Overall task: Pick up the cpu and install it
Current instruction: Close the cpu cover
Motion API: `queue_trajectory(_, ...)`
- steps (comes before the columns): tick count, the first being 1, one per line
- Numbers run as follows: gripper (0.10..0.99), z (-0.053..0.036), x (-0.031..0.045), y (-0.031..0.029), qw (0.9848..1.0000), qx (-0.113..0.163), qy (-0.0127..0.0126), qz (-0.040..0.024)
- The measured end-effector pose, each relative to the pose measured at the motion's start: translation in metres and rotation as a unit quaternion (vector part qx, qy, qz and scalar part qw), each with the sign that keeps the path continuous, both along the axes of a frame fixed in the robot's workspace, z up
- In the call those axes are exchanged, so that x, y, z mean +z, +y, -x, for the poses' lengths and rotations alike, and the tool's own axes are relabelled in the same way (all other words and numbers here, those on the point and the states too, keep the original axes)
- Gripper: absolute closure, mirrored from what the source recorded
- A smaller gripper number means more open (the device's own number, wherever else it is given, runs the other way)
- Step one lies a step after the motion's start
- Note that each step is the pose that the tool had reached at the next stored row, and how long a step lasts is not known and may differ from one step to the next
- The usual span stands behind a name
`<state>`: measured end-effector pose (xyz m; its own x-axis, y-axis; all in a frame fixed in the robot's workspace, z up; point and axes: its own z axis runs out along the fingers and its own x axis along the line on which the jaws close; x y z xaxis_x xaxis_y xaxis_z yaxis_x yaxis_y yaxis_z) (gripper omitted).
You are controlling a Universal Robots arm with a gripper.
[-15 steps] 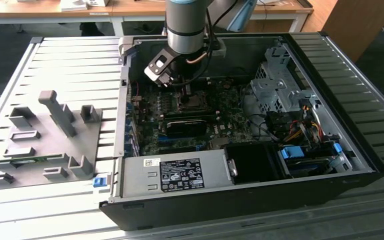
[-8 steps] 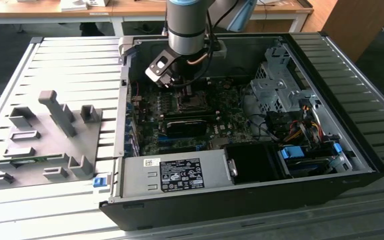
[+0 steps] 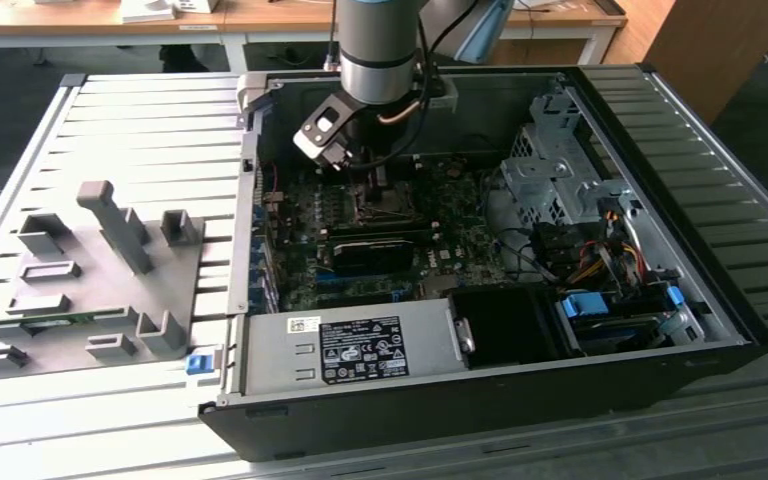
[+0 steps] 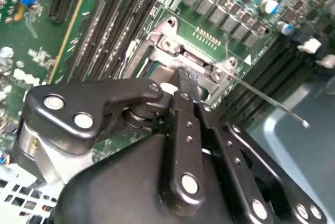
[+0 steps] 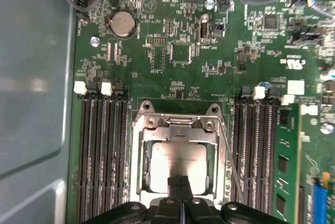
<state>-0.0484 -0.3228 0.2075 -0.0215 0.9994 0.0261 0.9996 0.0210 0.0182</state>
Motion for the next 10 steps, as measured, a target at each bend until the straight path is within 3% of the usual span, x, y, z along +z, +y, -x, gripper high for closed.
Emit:
queue_trajectory(3, 0.98, -0.0009, 0.0024, 0.0, 1.0, 0.0, 0.0001, -0.0001)
queue_trajectory(10, 0.98, -0.0149, 0.0019, -0.0001, 1.0, -0.001, 0.001, 0.0)
